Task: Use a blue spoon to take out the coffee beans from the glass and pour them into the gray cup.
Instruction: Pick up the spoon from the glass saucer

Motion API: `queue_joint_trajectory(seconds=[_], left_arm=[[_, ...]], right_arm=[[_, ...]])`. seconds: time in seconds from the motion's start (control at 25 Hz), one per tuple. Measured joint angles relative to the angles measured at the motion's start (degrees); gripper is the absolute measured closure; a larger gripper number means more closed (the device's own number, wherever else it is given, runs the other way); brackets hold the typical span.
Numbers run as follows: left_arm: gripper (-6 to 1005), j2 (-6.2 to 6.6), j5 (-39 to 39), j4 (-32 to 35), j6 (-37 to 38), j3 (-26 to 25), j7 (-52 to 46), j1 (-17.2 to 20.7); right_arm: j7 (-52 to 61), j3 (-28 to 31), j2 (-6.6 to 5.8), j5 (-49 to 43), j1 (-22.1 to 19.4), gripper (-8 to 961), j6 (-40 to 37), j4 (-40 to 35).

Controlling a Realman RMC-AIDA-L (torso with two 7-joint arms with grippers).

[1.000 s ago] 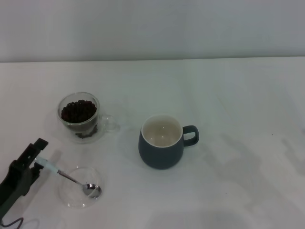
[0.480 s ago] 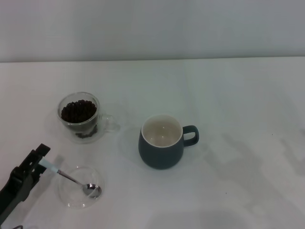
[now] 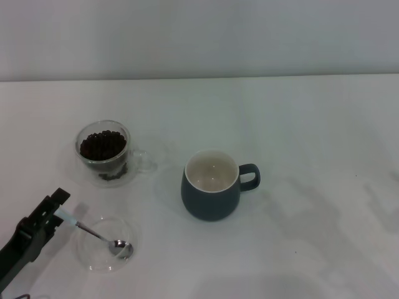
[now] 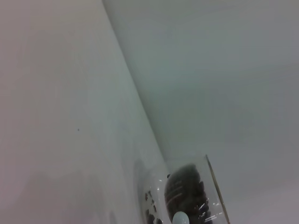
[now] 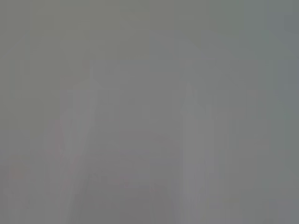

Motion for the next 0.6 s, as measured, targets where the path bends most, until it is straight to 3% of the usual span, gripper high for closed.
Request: queue_joint_trajectory(seconds=[0.6], left_arm=[[185,0.0,1.58,2.95,-4.01,0.32,1.56,-0.06]], right_arm=[[0.12,-0.69,0.16,-0.13,-0.71,298,0.88,-0.29]])
